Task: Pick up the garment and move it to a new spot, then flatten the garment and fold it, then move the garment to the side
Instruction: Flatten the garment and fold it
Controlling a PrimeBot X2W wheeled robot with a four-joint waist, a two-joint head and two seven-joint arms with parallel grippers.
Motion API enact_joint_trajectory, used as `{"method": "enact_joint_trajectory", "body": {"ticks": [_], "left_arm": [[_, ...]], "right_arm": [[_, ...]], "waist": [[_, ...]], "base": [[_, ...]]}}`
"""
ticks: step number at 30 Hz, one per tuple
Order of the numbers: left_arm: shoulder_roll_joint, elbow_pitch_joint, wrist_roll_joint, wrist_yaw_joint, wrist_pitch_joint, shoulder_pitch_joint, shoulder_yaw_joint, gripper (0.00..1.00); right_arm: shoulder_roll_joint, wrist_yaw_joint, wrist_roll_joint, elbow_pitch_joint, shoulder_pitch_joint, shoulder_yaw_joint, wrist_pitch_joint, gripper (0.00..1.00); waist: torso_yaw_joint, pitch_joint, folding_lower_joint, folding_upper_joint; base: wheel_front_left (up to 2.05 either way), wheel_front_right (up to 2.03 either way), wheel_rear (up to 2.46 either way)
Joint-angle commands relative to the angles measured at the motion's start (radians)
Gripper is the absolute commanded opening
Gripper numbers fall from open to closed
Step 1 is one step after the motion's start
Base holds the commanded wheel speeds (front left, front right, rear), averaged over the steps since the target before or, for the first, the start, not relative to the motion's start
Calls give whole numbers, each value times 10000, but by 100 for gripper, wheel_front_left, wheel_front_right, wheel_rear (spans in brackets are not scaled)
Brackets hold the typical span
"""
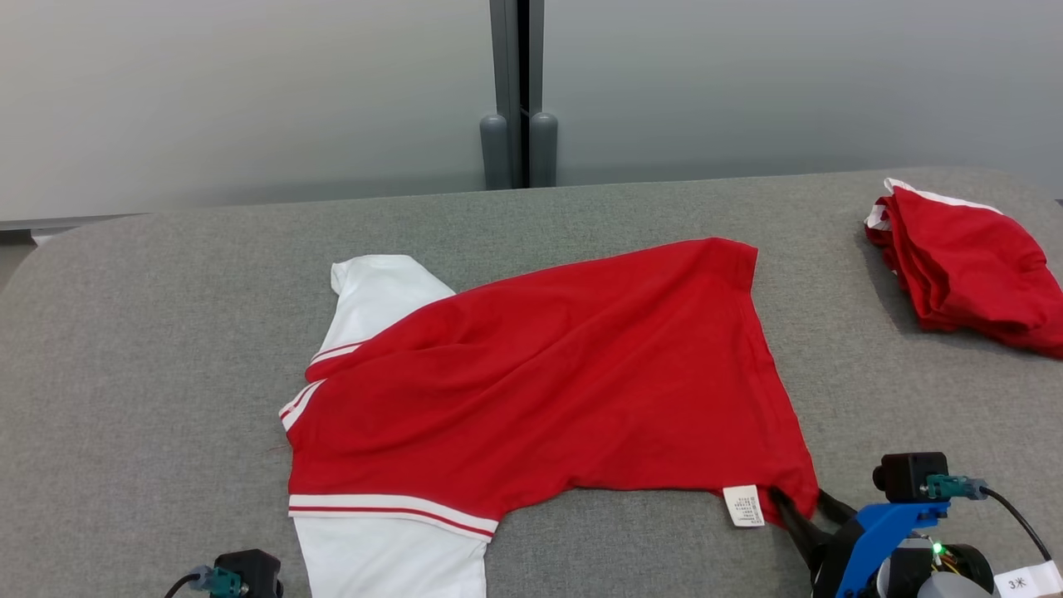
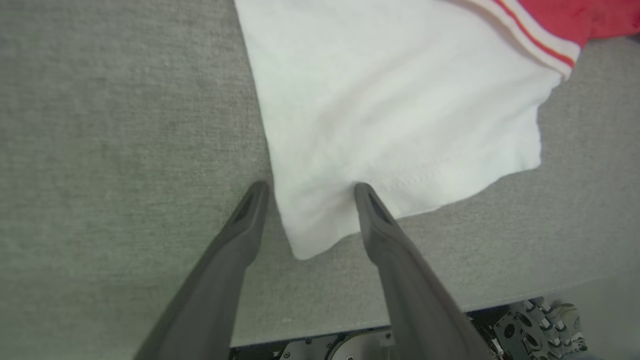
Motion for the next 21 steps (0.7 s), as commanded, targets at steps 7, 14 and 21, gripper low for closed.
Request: {"method": "enact_joint_trajectory", "body": {"ticks": [7,14,21], "left_arm": [[-1,248,-145,-299,-511,-342,-82,0],[273,-212,-143,-568,-1334,-526,-6,0],[421,-987,25,-629,-2528,-1113,245,0]], "right_arm": [[-48,5,455,28,-297,624,-492,0],[-501,5,946,-662,-299,967,-1797,0],[-979,5,1421,-1586,-604,1155,-2396,0]], "waist": [[-43,-35,1,0],[-38,-238,1,0],[-88,-259,1,0]], "base": [[0,0,0],[0,0,0],[0,0,0]]}}
